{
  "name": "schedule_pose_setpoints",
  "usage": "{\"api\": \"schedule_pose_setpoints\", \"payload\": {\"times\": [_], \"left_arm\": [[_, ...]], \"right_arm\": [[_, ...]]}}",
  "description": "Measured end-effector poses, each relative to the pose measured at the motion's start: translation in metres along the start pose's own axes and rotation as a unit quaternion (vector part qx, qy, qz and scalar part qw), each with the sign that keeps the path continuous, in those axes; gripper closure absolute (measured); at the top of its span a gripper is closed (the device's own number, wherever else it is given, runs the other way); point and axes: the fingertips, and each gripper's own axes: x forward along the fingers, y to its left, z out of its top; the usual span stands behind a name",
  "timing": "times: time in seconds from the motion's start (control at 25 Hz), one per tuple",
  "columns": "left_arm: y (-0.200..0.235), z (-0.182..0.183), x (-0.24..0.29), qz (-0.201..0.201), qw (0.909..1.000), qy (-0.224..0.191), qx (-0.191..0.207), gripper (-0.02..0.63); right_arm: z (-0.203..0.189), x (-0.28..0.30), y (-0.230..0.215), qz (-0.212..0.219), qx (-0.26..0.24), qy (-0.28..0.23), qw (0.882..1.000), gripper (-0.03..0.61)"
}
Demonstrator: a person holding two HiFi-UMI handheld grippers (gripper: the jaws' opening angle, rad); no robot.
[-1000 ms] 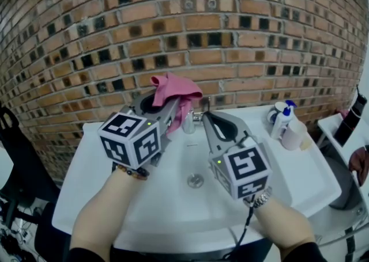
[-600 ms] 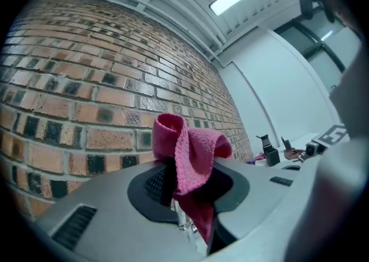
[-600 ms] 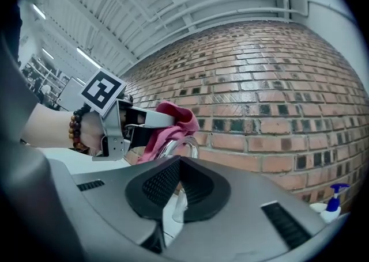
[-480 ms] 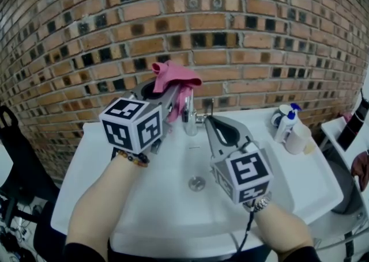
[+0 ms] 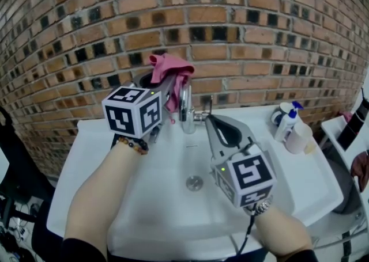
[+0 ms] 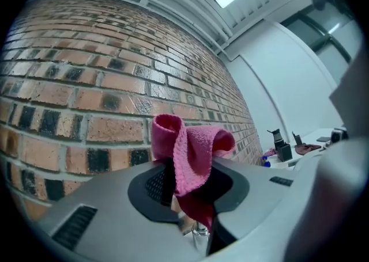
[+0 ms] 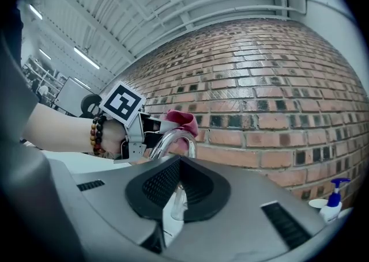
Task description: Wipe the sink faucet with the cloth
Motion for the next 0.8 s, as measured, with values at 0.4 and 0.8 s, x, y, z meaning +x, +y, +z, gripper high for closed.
{"api": "schedule_pose_setpoints", "payload": {"times": [0.4, 0.8], "left_arm": [[0.012, -0.042, 0.026, 0.01, 0.9993, 0.035, -0.002, 0.518], [0.014, -0.092, 0.035, 0.008, 0.9959, 0.09, -0.003, 0.52]], "right_arm": [[-0.005, 0.004, -0.003, -0.004, 0.003, 0.003, 1.0, 0.568], [-0.017, 0.007, -0.005, -0.009, -0.001, 0.02, 1.0, 0.568]]}}
